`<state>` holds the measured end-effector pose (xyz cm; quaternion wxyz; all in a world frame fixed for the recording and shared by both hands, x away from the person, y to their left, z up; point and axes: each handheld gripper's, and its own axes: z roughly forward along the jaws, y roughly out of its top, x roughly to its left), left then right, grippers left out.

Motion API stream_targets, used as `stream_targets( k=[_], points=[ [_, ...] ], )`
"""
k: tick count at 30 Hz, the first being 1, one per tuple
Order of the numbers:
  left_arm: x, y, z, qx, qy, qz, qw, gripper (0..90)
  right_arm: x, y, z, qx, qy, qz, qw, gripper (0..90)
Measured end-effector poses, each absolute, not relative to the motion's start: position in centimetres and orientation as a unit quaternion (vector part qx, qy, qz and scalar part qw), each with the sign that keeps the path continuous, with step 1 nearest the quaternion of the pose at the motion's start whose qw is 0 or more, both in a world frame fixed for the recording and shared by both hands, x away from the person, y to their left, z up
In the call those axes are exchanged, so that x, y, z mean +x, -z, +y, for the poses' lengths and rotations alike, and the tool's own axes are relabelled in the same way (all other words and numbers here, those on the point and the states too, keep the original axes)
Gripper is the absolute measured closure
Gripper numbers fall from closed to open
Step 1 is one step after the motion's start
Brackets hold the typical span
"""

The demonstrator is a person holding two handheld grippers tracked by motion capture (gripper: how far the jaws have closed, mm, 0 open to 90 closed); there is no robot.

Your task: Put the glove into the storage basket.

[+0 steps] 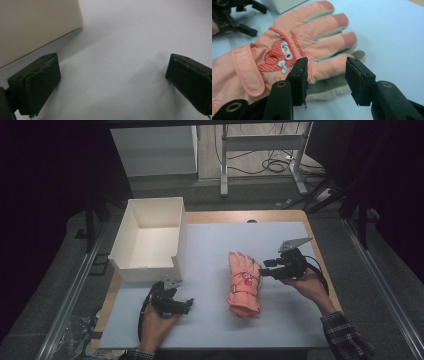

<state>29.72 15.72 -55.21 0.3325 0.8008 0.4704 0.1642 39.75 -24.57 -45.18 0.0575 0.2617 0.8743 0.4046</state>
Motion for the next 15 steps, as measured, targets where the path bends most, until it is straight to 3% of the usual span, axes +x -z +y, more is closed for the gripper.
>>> stream_targets(
  k=[7,15],
  points=[
    [29.7,55.2,15.7,0.801,-0.164,0.471,0.333,0.0,38.3,46.6,-25.7,0.299,-0.401,0.86,0.095,53.3],
    [29.7,55.2,15.7,0.801,-0.165,0.47,0.332,0.0,36.4,48.2,-26.0,0.307,-0.401,0.856,0.106,53.3]
  ],
)
